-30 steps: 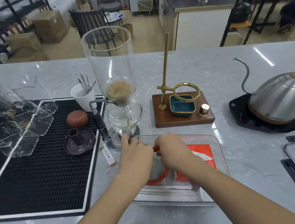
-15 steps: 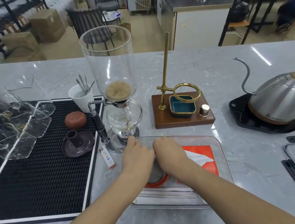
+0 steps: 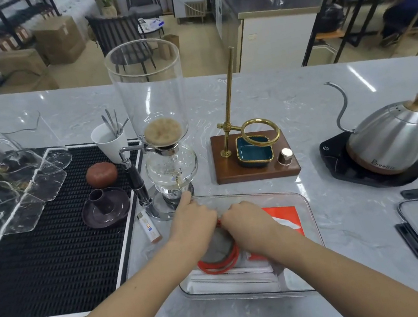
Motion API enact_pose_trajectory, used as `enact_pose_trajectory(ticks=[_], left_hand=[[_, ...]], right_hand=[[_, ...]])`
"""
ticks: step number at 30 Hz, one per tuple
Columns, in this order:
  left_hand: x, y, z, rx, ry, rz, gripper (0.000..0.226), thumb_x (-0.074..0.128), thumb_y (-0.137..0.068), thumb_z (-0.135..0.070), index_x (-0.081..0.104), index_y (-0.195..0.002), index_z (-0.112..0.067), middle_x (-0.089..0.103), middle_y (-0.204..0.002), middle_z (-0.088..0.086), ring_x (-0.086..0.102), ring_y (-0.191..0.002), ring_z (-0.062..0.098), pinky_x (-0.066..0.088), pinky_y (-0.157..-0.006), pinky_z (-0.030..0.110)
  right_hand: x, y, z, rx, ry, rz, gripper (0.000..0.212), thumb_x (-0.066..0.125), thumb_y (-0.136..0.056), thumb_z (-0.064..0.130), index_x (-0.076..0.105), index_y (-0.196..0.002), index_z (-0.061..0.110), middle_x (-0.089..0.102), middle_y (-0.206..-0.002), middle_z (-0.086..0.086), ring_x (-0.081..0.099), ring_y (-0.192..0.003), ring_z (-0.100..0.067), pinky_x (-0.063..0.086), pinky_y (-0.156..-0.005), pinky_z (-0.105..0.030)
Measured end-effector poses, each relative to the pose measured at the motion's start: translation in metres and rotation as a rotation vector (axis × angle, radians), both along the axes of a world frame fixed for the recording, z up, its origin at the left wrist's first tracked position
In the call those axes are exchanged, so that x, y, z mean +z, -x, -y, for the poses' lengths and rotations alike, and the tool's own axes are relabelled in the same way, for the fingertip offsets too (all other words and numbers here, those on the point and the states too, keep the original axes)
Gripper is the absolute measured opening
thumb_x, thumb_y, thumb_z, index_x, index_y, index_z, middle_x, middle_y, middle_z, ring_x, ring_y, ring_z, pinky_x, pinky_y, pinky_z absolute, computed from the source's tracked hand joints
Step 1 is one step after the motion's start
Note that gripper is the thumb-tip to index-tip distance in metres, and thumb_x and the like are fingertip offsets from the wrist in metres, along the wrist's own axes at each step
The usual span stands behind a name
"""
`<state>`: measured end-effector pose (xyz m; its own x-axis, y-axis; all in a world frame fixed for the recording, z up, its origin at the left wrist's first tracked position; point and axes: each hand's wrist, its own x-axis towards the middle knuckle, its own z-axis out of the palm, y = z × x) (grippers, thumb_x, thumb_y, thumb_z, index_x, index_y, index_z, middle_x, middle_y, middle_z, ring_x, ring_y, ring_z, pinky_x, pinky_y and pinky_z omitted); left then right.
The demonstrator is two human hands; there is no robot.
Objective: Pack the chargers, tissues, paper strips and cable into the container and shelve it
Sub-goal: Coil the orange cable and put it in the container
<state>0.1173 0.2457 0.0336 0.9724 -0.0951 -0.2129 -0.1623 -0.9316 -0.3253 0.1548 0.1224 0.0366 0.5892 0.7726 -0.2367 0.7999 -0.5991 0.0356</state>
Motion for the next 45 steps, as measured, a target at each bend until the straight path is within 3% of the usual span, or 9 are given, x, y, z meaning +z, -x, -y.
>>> enact_pose_trajectory(ticks=[6, 23, 26, 28, 30, 33, 38, 42, 45], left_hand=[[-0.002, -0.002, -0.006, -0.042, -0.009, -0.017, 0.025, 0.053, -0.082, 0.003, 0.065, -0.094, -0.015, 0.071, -0.098, 0.005, 0.062, -0.098, 0.026, 0.023, -0.106, 0.038], [-0.006, 0.001, -0.010, -0.045, 0.011, 0.033, 0.021, 0.053, -0.082, 0.000, 0.067, -0.088, -0.014, 0.070, -0.090, 0.007, 0.060, -0.093, 0.025, 0.021, -0.103, 0.040], [0.000, 0.002, -0.011, -0.044, 0.018, 0.030, 0.008, 0.065, -0.076, -0.009, 0.068, -0.075, -0.016, 0.070, -0.075, 0.006, 0.062, -0.080, 0.024, 0.020, -0.092, 0.038], [0.008, 0.001, -0.011, -0.015, 0.069, 0.042, 0.015, 0.080, -0.058, -0.015, 0.064, -0.057, -0.017, 0.064, -0.056, 0.006, 0.060, -0.062, 0.022, 0.024, -0.082, 0.036], [0.013, 0.004, -0.010, -0.009, 0.117, 0.058, 0.009, 0.073, -0.073, -0.023, 0.067, -0.068, -0.017, 0.067, -0.068, 0.007, 0.061, -0.074, 0.024, 0.024, -0.085, 0.036], [0.015, 0.010, -0.012, 0.011, 0.147, 0.183, 0.021, 0.051, -0.091, -0.031, 0.068, -0.086, -0.019, 0.070, -0.086, 0.004, 0.058, -0.090, 0.026, 0.019, -0.085, 0.038], [0.018, 0.011, -0.010, -0.012, 0.329, 0.338, 0.025, 0.057, -0.075, -0.043, 0.071, -0.071, -0.022, 0.067, -0.066, -0.005, 0.062, -0.072, 0.023, 0.027, -0.078, 0.039], [0.024, 0.012, 0.011, -0.032, 0.509, 0.468, 0.034, 0.054, -0.074, -0.049, 0.074, -0.082, -0.023, 0.066, -0.078, -0.006, 0.062, -0.080, 0.022, 0.033, -0.079, 0.039], [0.030, 0.011, 0.028, -0.042, 0.611, 0.455, 0.035, 0.057, -0.074, -0.049, 0.072, -0.092, -0.023, 0.064, -0.091, -0.005, 0.060, -0.089, 0.022, 0.036, -0.083, 0.039]], right_hand=[[-0.004, 0.002, 0.007, 0.123, 0.067, 0.076, 0.026, 0.048, -0.086, -0.002, 0.067, -0.099, 0.012, 0.070, -0.106, -0.011, 0.064, -0.099, -0.030, 0.034, -0.097, -0.035], [-0.016, 0.001, 0.013, 0.021, -0.064, 0.063, 0.012, 0.056, -0.083, 0.012, 0.067, -0.086, 0.017, 0.072, -0.096, -0.004, 0.064, -0.090, -0.026, 0.035, -0.089, -0.033], [-0.016, 0.000, 0.015, 0.016, -0.089, 0.051, 0.013, 0.055, -0.084, 0.013, 0.067, -0.086, 0.017, 0.071, -0.094, -0.003, 0.063, -0.089, -0.026, 0.035, -0.089, -0.033], [-0.015, 0.000, 0.016, 0.014, -0.125, 0.038, 0.015, 0.054, -0.084, 0.014, 0.068, -0.085, 0.016, 0.071, -0.092, -0.004, 0.063, -0.087, -0.027, 0.036, -0.089, -0.034], [-0.011, 0.000, 0.020, 0.012, -0.186, 0.030, 0.018, 0.052, -0.085, 0.016, 0.069, -0.083, 0.015, 0.071, -0.088, -0.005, 0.063, -0.085, -0.029, 0.039, -0.089, -0.036], [-0.004, -0.001, 0.028, -0.009, -0.298, 0.009, 0.030, 0.045, -0.086, 0.027, 0.072, -0.080, 0.015, 0.071, -0.084, -0.004, 0.063, -0.085, -0.030, 0.043, -0.087, -0.038], [0.010, -0.002, 0.052, -0.114, -0.514, 0.077, 0.014, 0.070, -0.075, 0.028, 0.074, -0.086, 0.020, 0.071, -0.091, 0.003, 0.065, -0.092, -0.024, 0.046, -0.089, -0.037], [0.022, 0.003, 0.078, -0.180, -0.597, 0.131, 0.037, 0.080, -0.071, 0.027, 0.071, -0.105, 0.018, 0.069, -0.108, 0.002, 0.063, -0.104, -0.023, 0.045, -0.094, -0.037], [0.026, 0.005, 0.099, -0.232, -0.607, 0.126, 0.050, 0.079, -0.074, 0.030, 0.063, -0.121, 0.019, 0.063, -0.124, -0.001, 0.057, -0.117, -0.024, 0.043, -0.101, -0.039]])
